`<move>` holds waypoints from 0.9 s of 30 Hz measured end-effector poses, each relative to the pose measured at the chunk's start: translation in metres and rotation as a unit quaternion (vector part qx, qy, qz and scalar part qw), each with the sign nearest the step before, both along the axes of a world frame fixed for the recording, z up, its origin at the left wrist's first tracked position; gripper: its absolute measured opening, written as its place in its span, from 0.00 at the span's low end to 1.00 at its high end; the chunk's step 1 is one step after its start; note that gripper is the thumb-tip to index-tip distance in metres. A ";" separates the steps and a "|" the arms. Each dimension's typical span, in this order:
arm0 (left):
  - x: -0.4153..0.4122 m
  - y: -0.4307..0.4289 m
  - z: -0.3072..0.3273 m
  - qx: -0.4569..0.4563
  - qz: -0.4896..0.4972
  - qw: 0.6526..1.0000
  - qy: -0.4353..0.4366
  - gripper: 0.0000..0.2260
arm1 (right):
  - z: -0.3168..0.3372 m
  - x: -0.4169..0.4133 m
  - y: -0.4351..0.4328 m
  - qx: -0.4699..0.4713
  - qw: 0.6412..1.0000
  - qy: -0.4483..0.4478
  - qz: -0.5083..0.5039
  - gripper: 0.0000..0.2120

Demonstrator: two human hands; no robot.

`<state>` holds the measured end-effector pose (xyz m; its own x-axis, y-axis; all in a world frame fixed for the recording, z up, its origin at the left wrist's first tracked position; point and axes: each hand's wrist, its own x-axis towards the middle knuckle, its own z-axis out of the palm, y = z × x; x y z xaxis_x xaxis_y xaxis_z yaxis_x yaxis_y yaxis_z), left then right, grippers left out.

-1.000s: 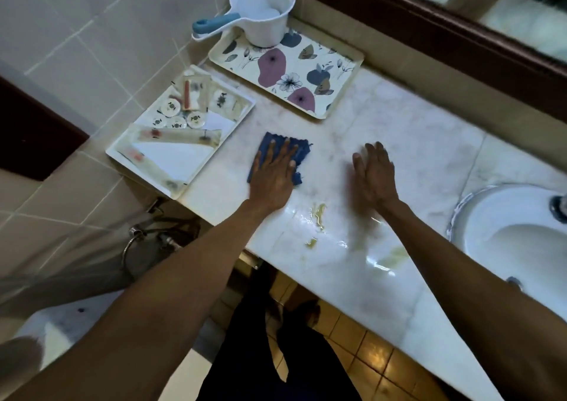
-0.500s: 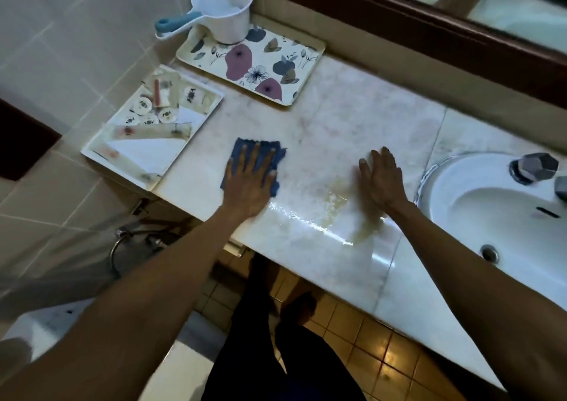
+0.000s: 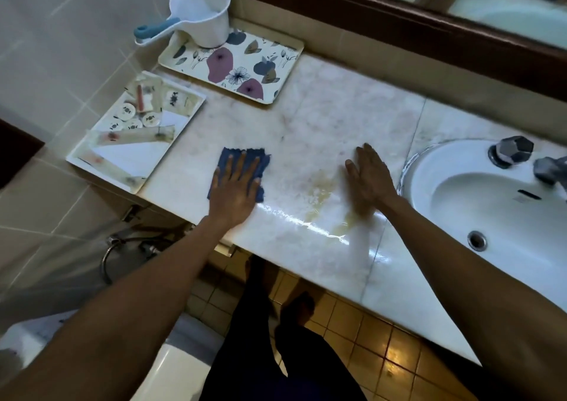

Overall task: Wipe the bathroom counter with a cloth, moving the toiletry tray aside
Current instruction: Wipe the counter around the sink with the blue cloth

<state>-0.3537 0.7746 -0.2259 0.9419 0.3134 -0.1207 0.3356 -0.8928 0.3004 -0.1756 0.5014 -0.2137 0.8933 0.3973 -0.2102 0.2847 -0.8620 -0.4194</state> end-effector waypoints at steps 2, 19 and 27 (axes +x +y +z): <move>0.039 -0.023 0.004 -0.031 0.019 0.999 0.006 0.24 | 0.004 0.000 -0.012 0.009 1.000 0.016 0.000 0.30; 0.022 -0.052 -0.009 0.057 -0.140 0.988 -0.020 0.25 | -0.012 -0.020 -0.107 -0.096 0.982 -0.162 0.003 0.22; -0.049 -0.101 -0.010 0.059 -0.248 0.966 -0.039 0.25 | -0.012 -0.022 -0.106 -0.058 0.983 -0.171 -0.026 0.20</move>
<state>-0.4032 0.6740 -0.2358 0.9846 -0.1715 -0.0350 -0.1617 -0.9677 0.1931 -0.1973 0.3956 -0.2257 0.9380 0.3406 0.0643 0.3464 -0.9154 -0.2051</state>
